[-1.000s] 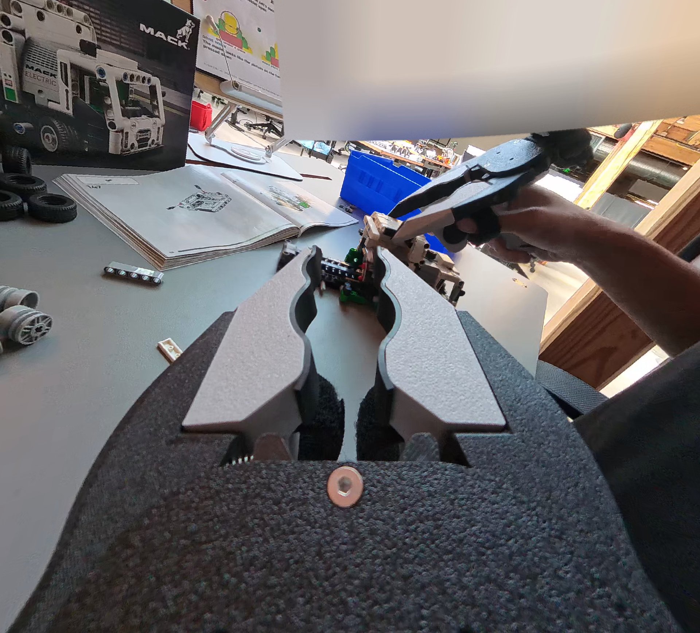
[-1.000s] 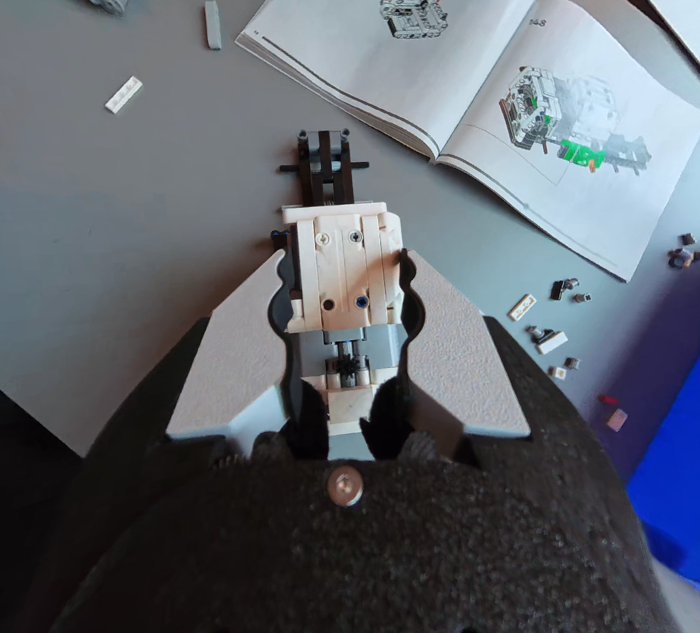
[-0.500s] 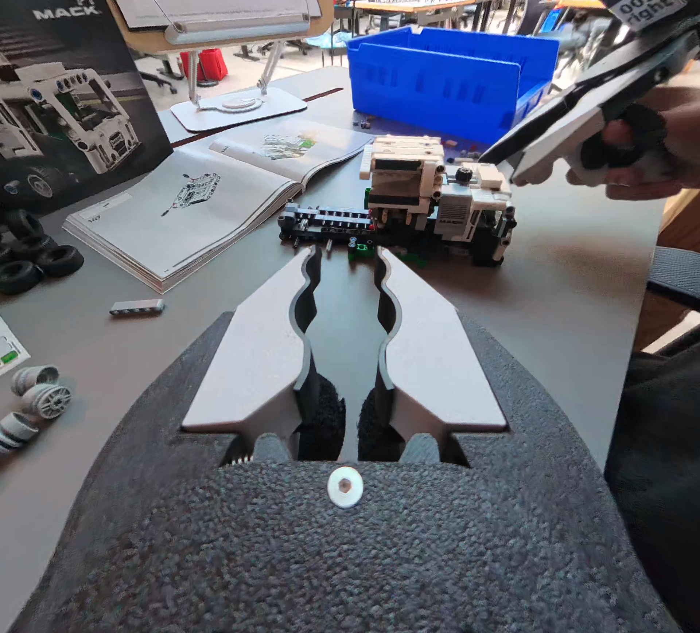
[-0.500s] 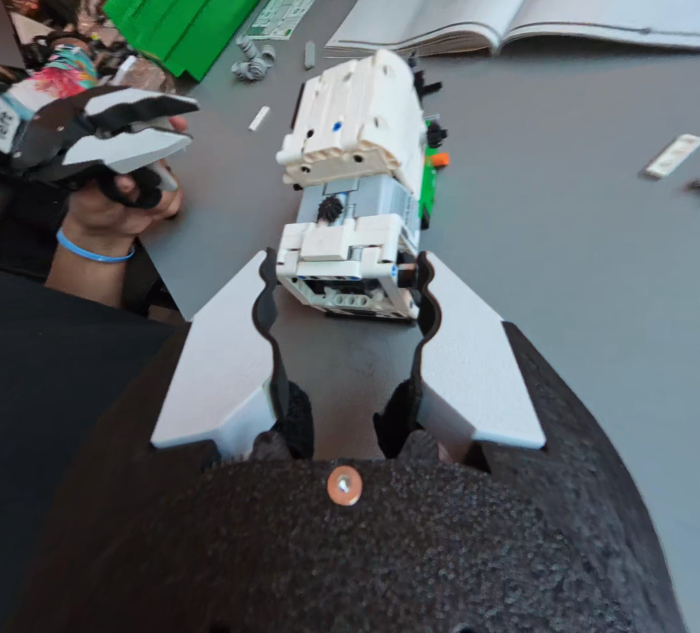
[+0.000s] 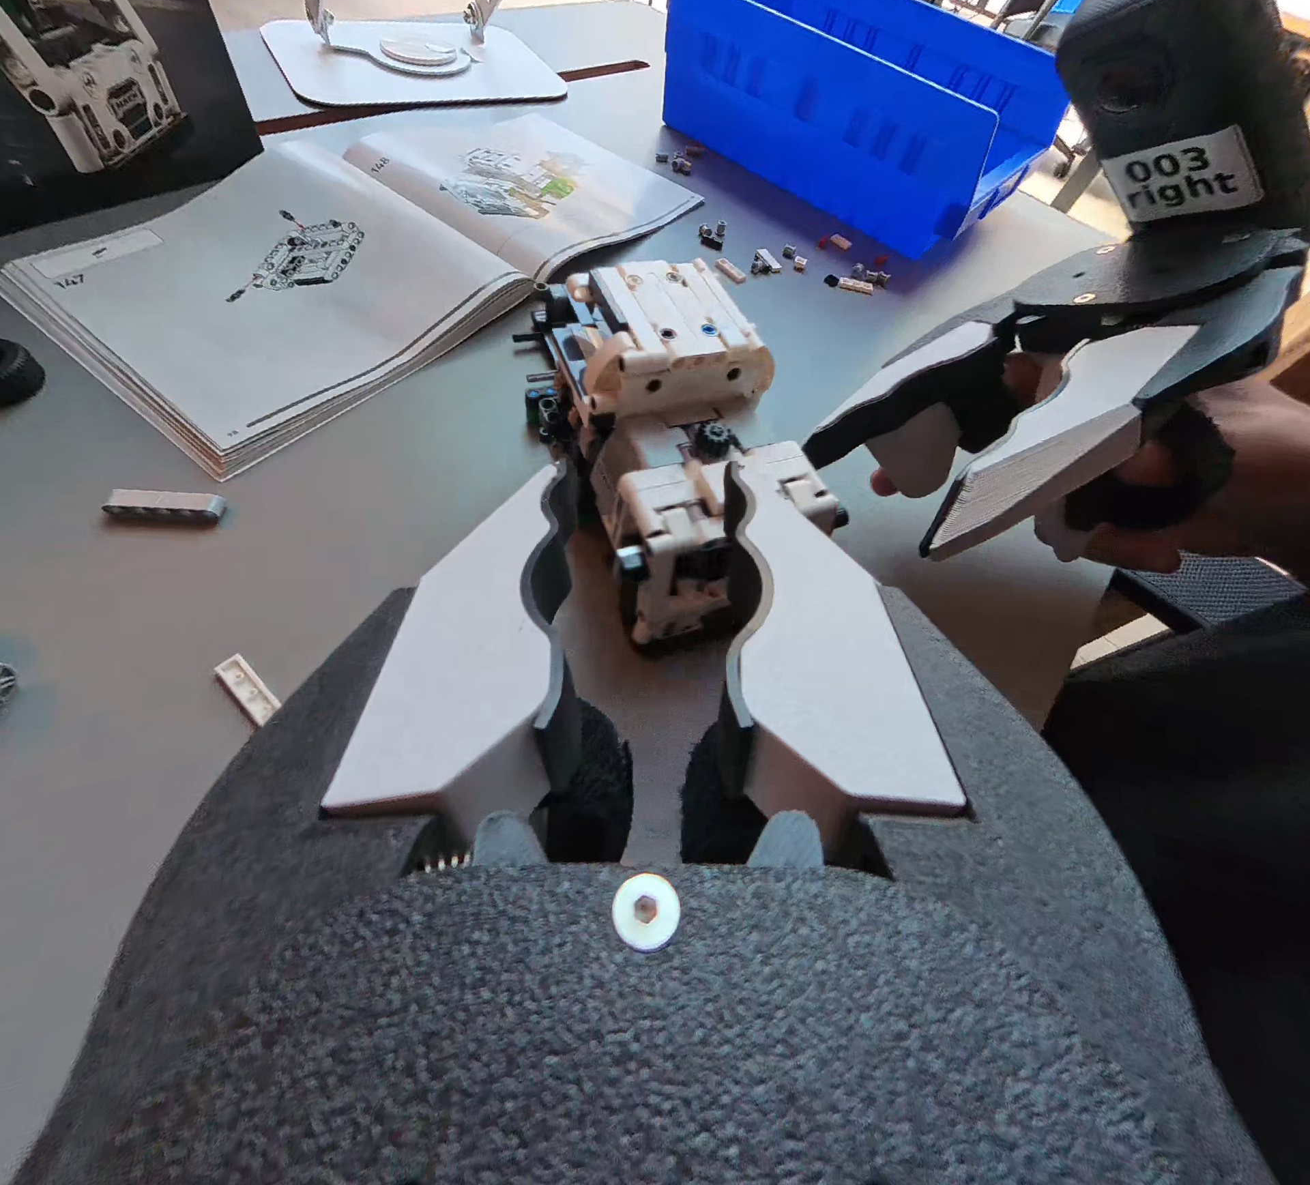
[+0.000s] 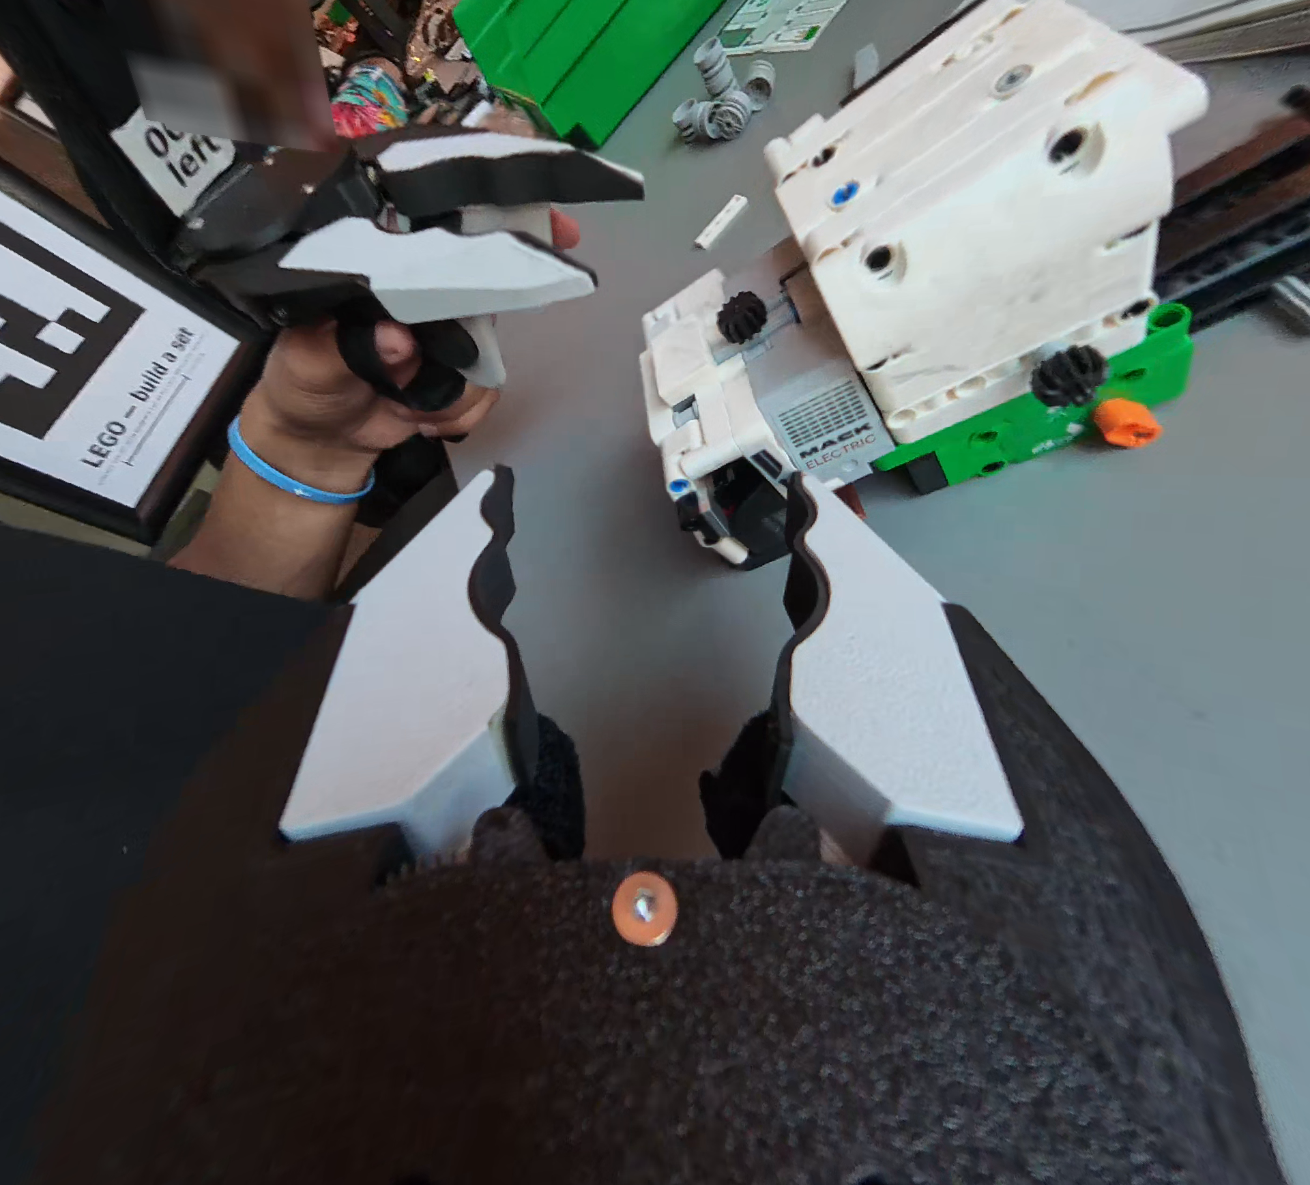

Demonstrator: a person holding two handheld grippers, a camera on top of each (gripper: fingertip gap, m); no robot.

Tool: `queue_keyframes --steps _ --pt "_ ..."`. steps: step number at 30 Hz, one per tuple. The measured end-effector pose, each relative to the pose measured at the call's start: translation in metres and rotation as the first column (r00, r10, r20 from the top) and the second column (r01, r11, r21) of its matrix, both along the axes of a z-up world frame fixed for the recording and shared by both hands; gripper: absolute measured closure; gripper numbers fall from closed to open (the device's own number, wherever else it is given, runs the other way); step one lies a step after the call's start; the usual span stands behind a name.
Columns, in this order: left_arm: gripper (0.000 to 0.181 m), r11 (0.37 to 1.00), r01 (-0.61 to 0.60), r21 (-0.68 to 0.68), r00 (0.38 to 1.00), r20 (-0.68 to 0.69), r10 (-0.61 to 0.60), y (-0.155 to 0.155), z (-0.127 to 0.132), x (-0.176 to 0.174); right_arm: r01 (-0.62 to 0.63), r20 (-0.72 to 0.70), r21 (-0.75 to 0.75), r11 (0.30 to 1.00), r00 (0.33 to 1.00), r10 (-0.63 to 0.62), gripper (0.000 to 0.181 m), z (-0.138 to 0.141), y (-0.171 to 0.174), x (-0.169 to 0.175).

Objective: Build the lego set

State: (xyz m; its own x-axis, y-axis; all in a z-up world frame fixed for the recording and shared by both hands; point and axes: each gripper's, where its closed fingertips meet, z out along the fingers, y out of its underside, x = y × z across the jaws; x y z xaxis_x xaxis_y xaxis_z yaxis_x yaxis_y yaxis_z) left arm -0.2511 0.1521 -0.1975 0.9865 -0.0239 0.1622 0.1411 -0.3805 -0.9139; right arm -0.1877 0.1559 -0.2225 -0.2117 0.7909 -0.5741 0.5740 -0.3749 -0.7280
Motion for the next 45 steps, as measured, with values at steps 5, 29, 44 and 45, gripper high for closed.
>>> queue_keyframes --steps 5,29,44,45 --pt "0.138 0.999 -0.033 -0.027 0.998 -0.050 0.031 -0.006 -0.003 -0.002 -0.086 -0.025 0.015 0.996 0.996 0.087 0.106 0.006 -0.006 -0.017" --pt "0.120 0.849 0.232 -0.474 0.790 -0.418 -0.449 0.222 -0.012 -0.073 0.495 -0.222 0.463 0.735 0.868 -0.445 0.126 0.001 0.230 0.002" --pt "0.123 0.673 0.402 -0.621 0.630 -0.346 -0.696 0.281 -0.078 -0.024 0.486 -0.208 0.389 0.783 0.874 -0.439 0.127 0.001 0.228 0.006" --pt "0.123 0.672 0.401 -0.622 0.631 -0.345 -0.695 0.281 -0.078 -0.025 0.487 -0.208 0.384 0.785 0.874 -0.440 0.127 0.001 0.228 0.006"
